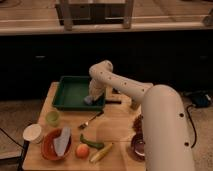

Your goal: Wipe tray with sponge

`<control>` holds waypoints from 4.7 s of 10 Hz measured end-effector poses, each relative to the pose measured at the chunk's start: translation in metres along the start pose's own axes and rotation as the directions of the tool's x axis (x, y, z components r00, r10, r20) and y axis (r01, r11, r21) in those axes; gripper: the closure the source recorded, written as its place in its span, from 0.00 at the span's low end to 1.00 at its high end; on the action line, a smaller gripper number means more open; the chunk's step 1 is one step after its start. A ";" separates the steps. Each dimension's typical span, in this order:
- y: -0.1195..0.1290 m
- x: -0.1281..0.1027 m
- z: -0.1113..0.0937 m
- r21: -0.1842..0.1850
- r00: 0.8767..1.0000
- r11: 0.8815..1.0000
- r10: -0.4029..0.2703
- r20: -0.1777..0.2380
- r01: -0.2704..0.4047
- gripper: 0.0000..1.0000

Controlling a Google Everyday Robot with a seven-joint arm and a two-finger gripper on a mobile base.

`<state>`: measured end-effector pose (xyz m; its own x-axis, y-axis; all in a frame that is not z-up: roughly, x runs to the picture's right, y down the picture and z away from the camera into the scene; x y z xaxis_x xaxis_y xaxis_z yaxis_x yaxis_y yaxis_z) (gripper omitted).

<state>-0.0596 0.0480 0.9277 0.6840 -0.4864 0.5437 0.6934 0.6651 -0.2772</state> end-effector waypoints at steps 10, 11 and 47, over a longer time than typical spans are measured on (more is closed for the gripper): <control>-0.047 -0.003 0.005 -0.017 0.999 0.998 -0.054 -0.004 0.054 1.00; -0.046 -0.002 0.005 -0.017 0.999 0.998 -0.054 -0.004 0.054 1.00; -0.046 -0.001 0.005 -0.015 0.999 0.999 -0.052 -0.005 0.052 1.00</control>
<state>-0.0933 0.0211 0.9435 0.6483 -0.5230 0.5533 0.7312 0.6303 -0.2609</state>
